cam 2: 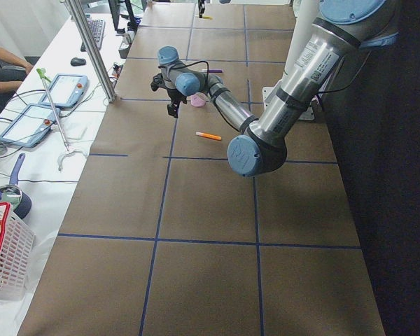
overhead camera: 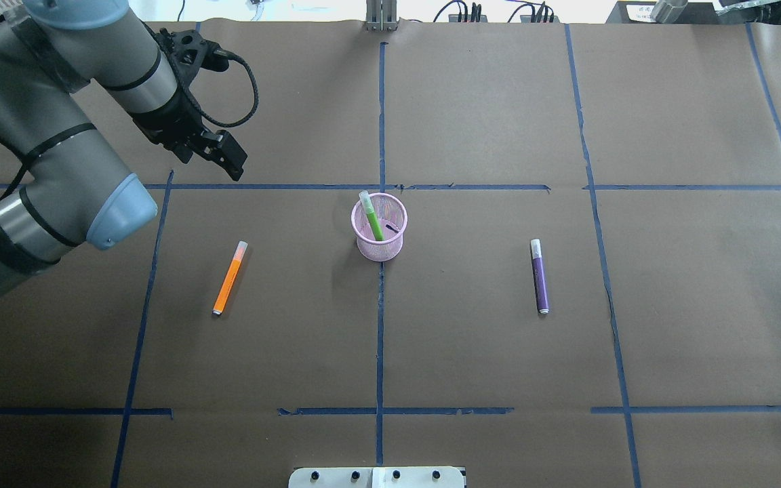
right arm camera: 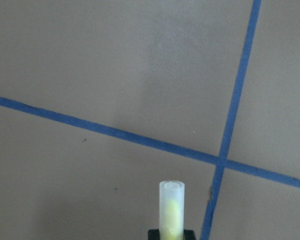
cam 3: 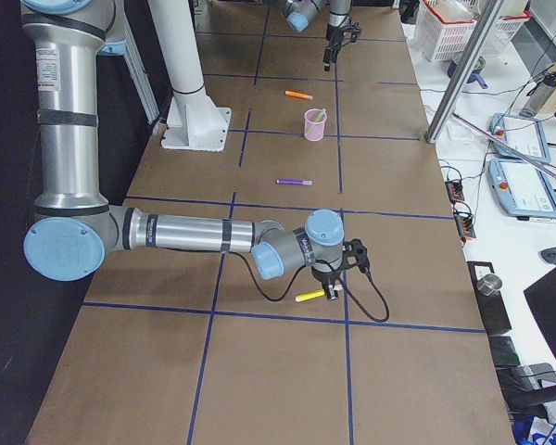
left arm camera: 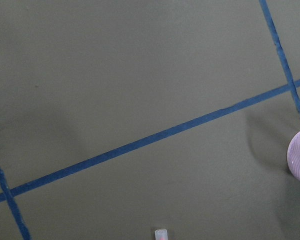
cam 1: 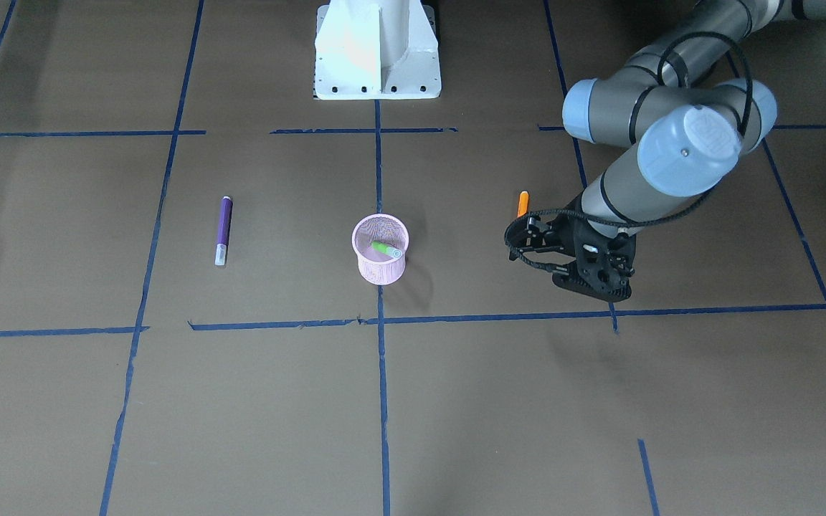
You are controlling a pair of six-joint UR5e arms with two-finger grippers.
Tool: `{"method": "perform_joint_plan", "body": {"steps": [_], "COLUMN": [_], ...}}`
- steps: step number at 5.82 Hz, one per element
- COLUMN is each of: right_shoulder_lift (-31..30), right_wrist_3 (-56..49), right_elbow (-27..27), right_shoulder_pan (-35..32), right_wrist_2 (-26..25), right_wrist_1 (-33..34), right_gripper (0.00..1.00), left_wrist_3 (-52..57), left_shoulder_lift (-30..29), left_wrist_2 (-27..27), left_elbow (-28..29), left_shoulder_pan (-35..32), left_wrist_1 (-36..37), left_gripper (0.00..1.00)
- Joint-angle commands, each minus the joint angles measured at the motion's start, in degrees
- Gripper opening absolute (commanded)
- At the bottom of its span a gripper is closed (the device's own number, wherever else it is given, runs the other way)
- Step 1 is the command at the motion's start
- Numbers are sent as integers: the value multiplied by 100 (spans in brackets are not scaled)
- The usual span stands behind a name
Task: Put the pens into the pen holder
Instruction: 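Move the left gripper back toward the orange marker, then grasp the orange marker with left gripper while right carries yellow marker to cup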
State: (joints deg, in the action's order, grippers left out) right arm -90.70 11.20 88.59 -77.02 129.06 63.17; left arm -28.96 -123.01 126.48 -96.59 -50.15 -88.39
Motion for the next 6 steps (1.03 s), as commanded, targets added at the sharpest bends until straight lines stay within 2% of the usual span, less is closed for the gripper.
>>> {"method": "perform_joint_plan", "body": {"steps": [1,2,4,5,6], "right_shoulder_lift": [358,552,999,1263,1666], "right_wrist_3": [268,451,1275,1488,1716], "right_elbow": [360,526,747,782,826], "right_shoulder_pan": [29,203,687,793,898], "right_wrist_2": [14,23,-30,-39,-39], "right_wrist_1": [11,11,11,54,386], "right_gripper": [0,0,0,0,0], "left_wrist_3": [111,32,-555,-880,-891], "left_shoulder_lift": [233,242,251,243,242], "left_wrist_2": [-752,-887,-888,-879,-879], "left_elbow": [-221,-133,331,568,849], "left_shoulder_pan": [581,977,1147,1165,1174], "left_wrist_1": [147,129,-80,-404,-772], "left_gripper": [100,100,100,100,100]}}
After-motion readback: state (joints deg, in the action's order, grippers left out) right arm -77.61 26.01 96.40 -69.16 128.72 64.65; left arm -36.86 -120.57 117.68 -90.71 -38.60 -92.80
